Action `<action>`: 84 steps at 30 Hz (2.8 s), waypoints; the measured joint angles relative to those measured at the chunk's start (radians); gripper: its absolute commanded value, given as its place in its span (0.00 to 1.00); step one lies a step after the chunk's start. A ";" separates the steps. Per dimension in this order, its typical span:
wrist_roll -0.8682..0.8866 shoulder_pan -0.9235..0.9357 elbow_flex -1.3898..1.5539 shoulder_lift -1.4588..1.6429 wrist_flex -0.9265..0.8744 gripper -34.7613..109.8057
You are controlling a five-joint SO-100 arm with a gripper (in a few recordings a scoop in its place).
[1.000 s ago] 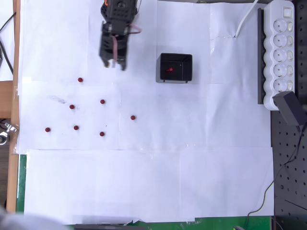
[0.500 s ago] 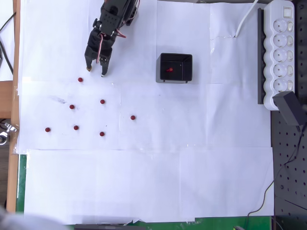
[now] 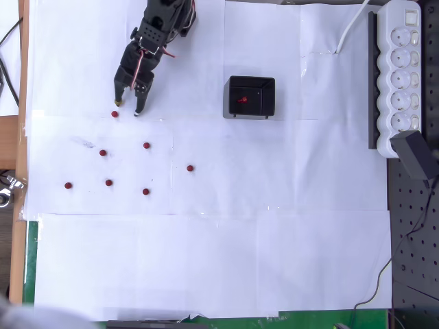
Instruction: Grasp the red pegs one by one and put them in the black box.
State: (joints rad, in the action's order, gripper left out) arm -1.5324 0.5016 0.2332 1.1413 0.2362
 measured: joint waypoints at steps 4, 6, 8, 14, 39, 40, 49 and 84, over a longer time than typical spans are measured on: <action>0.011 0.014 0.000 0.074 0.084 0.38; 0.011 0.015 0.000 0.110 0.126 0.38; 0.011 0.015 0.002 0.140 0.164 0.38; 0.008 0.015 0.017 0.193 0.192 0.38; 0.044 0.029 0.094 0.299 0.230 0.33; 0.044 0.029 0.094 0.299 0.230 0.32; 0.041 0.029 0.094 0.304 0.230 0.27; -0.351 -0.379 0.997 -0.081 -1.479 0.24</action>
State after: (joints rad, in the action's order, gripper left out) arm -1.8837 0.1227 1.2303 1.0600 -1.2425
